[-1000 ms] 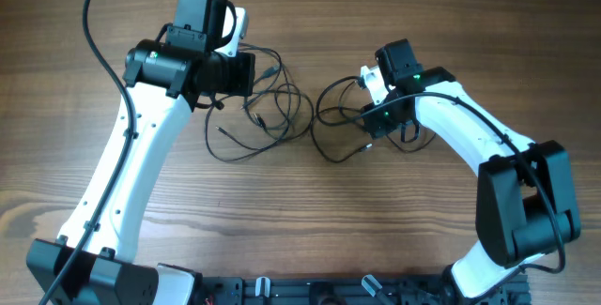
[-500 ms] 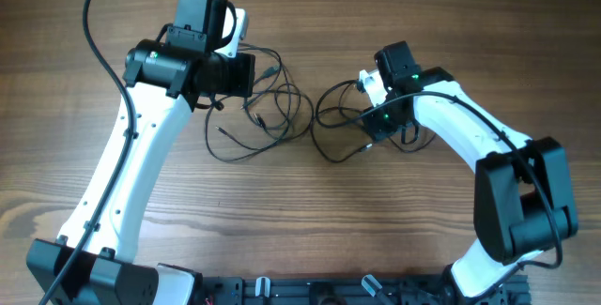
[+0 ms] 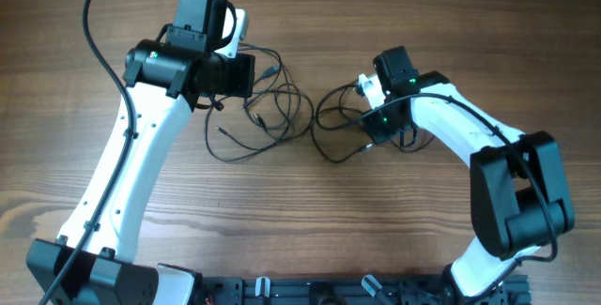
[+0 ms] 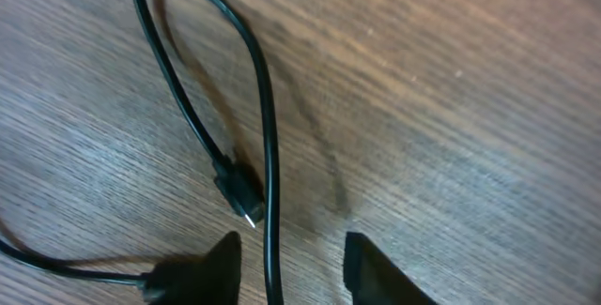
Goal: Untangle cables
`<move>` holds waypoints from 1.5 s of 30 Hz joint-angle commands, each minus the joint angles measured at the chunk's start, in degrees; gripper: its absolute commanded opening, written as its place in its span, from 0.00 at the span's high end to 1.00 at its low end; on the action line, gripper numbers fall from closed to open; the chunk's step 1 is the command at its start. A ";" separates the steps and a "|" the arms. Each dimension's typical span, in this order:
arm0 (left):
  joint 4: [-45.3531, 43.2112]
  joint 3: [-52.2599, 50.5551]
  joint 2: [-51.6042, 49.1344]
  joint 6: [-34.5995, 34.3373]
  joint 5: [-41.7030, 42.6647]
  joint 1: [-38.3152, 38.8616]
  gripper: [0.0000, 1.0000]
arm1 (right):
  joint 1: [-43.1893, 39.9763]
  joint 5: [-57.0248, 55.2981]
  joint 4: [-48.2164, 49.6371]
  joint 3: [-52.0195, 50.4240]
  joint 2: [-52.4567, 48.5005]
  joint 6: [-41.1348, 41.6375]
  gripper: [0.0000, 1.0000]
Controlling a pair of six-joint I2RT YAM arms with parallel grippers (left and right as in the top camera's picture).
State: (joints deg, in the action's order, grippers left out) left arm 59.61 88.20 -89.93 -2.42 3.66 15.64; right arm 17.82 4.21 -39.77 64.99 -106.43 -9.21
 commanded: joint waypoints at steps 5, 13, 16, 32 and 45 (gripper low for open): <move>0.00 1.05 1.29 0.72 -0.59 -0.15 0.50 | -0.24 -5.11 -1.92 1.07 0.31 7.26 0.95; 0.02 1.05 1.29 0.70 -0.55 -0.15 0.50 | -0.24 -13.46 -19.56 16.72 12.52 19.91 0.96; 0.07 1.05 1.29 0.68 -0.55 -0.15 0.50 | -0.24 -13.49 -26.97 24.85 14.64 23.45 0.96; 1.07 1.05 1.29 0.66 -0.50 -0.15 0.50 | -0.26 -16.96 -52.39 68.65 15.19 27.43 0.96; 1.53 1.05 1.29 0.66 1.03 -0.15 0.51 | -17.97 -19.82 -46.31 69.05 14.64 28.94 0.96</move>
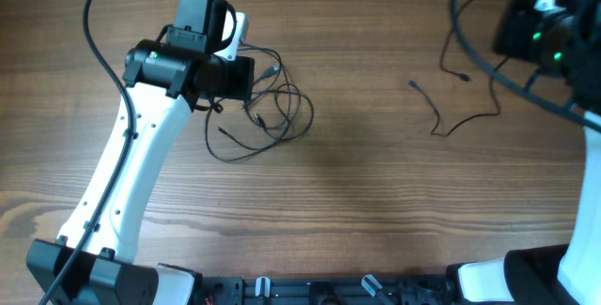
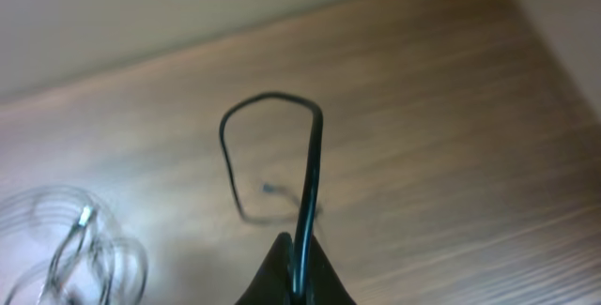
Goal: Untangle cables
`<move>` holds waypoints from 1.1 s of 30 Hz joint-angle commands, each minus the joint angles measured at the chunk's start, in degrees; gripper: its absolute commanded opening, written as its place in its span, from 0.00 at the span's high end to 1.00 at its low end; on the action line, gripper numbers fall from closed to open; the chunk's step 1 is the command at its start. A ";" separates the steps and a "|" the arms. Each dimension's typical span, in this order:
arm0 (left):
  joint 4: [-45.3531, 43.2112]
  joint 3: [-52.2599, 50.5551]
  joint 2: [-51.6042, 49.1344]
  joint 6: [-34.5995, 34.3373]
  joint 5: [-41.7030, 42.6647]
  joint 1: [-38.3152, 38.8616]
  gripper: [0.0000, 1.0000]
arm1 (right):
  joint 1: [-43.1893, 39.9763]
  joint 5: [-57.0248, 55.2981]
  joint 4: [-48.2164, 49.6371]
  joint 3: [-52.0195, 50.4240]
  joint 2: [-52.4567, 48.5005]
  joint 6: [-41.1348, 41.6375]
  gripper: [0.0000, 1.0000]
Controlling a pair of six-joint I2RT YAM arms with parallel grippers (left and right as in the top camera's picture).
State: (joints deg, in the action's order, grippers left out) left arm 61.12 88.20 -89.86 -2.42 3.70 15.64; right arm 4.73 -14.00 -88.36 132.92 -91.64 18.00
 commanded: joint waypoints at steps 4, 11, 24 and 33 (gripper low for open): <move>-0.02 1.05 1.22 0.66 1.01 -0.15 0.51 | -12.44 3.67 8.48 1.09 -3.32 1.68 0.96; 0.00 1.05 1.27 0.66 1.18 -0.15 0.52 | -18.40 4.61 28.52 1.09 -14.38 -0.50 0.96; -0.20 1.07 1.79 0.63 1.22 -0.13 0.51 | -38.53 -10.43 38.99 1.05 -24.79 0.24 0.96; -0.24 1.07 1.79 0.66 4.59 -0.09 0.51 | -45.46 11.23 42.27 0.94 -29.70 -6.25 0.96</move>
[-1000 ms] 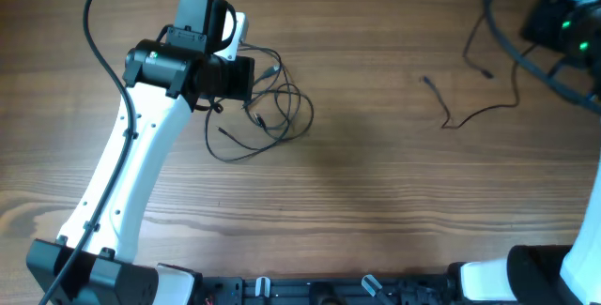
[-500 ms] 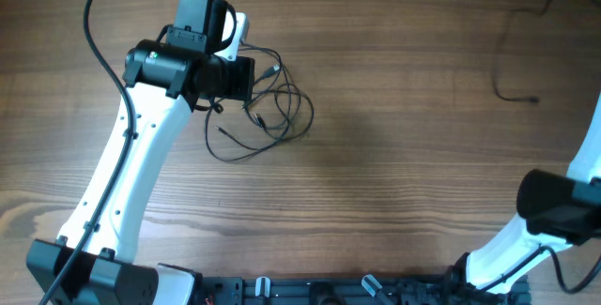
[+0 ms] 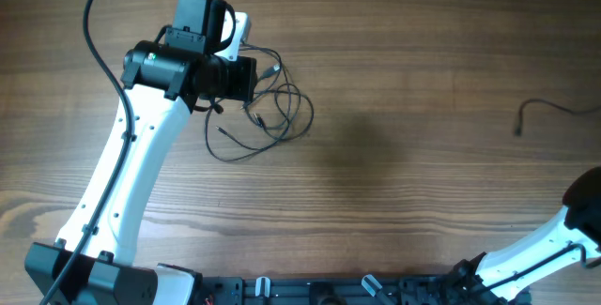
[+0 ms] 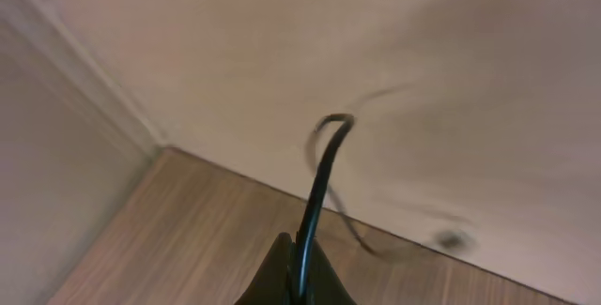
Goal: Untangle cables
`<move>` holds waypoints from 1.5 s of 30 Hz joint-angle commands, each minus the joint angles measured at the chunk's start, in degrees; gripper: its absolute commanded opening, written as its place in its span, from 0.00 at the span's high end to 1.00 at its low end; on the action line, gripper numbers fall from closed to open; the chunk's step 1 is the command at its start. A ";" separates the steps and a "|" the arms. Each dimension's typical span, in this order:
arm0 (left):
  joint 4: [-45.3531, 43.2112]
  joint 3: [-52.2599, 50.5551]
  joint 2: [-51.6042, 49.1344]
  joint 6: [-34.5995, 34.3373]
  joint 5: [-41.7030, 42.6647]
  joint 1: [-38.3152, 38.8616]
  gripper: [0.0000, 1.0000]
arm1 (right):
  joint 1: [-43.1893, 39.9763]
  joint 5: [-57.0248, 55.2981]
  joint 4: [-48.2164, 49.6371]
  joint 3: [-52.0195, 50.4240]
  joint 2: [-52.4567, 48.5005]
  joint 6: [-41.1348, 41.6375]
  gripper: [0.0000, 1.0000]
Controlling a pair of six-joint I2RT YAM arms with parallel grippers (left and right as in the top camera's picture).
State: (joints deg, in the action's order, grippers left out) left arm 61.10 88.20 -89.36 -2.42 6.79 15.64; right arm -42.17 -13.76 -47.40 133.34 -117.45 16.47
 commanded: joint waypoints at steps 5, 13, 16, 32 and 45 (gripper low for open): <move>-0.46 1.07 1.29 0.35 1.75 -0.09 0.51 | 4.11 20.96 5.68 0.52 -7.78 -13.00 0.96; -1.81 1.07 1.29 0.22 4.55 -0.09 0.51 | 5.20 16.09 5.01 0.52 -13.51 -14.34 0.96; -1.55 1.07 1.29 0.22 4.55 -0.09 0.51 | 5.18 13.57 3.13 0.52 -17.33 -13.29 0.96; -0.48 1.07 1.29 0.04 5.86 0.02 0.51 | 4.61 13.31 -5.33 0.42 -30.60 -10.32 0.96; -0.39 1.07 1.29 0.04 5.86 0.02 0.51 | 4.17 1.18 -11.78 0.42 -30.97 -1.03 0.96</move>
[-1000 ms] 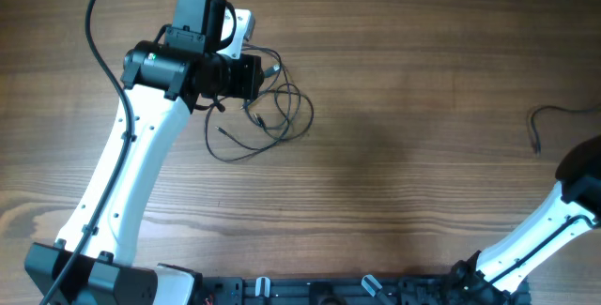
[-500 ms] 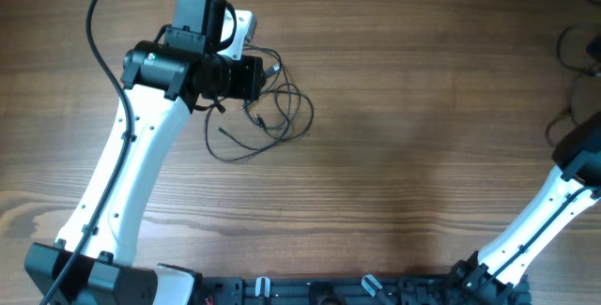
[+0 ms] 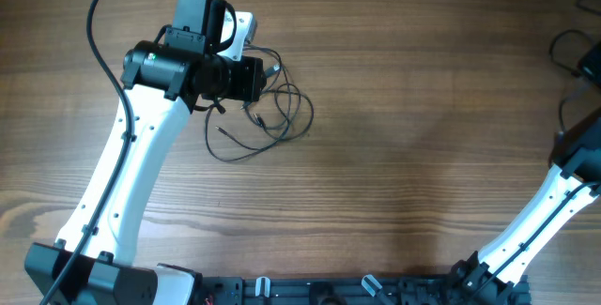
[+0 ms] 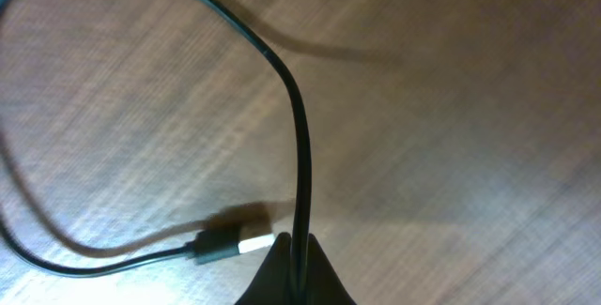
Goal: Untangle cables
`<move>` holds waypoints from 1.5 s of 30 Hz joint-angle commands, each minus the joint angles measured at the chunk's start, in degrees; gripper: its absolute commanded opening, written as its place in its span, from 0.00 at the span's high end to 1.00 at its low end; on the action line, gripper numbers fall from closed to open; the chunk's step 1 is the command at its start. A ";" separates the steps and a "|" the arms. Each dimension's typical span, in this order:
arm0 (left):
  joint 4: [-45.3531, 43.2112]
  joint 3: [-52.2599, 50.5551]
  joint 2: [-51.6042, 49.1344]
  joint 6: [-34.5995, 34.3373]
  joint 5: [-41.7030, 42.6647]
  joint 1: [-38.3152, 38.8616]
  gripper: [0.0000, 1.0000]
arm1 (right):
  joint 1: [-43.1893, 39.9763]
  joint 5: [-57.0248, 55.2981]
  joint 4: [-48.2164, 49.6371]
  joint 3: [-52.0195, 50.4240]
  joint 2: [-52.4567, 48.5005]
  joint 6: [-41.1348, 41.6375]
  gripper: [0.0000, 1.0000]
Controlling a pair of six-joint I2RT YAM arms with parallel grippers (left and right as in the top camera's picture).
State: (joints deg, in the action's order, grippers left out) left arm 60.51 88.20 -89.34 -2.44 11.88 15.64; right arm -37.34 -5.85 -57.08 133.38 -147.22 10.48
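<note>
A tangle of thin black cables (image 3: 282, 110) lies on the wooden table at the upper left. My left gripper (image 3: 255, 72) sits over the tangle's upper left edge; its jaws are hidden under the wrist. One black cable (image 4: 299, 136) has been separated and lies at the table's far right edge (image 3: 556, 46). My right gripper (image 4: 299, 241) is shut on it, low over the wood. This cable curves up and left from the fingers, and its USB plug (image 4: 233, 246) lies flat just left of them.
The left arm's own thick black cable (image 3: 103, 5) arcs over the top left corner. The white right arm (image 3: 568, 178) runs along the right edge from the base rail (image 3: 310, 291) at the front. Bare wood lies between the two.
My right gripper, still shut on the cable, has come down from high off the table's right side to just above the wood at the far right edge. The left arm and the tangle are unchanged.
First my right gripper stood open over a cable beside the tangle at mid-table, while the left one sat on the tangle. Then it was shut on one cable at the upper right, apart from the tangle. Later that cable hung beyond the right edge; now it rests there.
</note>
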 commanded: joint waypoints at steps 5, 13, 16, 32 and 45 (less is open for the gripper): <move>0.20 1.07 1.27 0.70 0.74 0.02 0.51 | -3.34 -11.85 -8.68 0.37 -1.20 12.07 0.96; 0.09 1.07 1.27 2.21 0.74 0.02 0.51 | -10.51 -10.60 -14.99 0.37 -1.16 15.19 0.96; -0.20 1.07 1.27 2.21 0.74 0.00 0.50 | -12.22 -10.60 -15.28 0.37 -1.18 15.41 0.96; -1.77 1.07 1.27 2.19 0.76 0.02 0.50 | -18.18 -10.58 -15.74 0.37 -1.16 18.01 0.96; -2.49 1.07 1.27 2.19 0.76 0.02 0.48 | -18.60 -5.92 -14.51 0.39 -1.07 16.20 0.82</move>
State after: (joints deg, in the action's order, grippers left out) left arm 58.26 88.20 -89.34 -1.15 11.90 15.64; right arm -56.25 -14.44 -72.12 133.38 -147.22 27.14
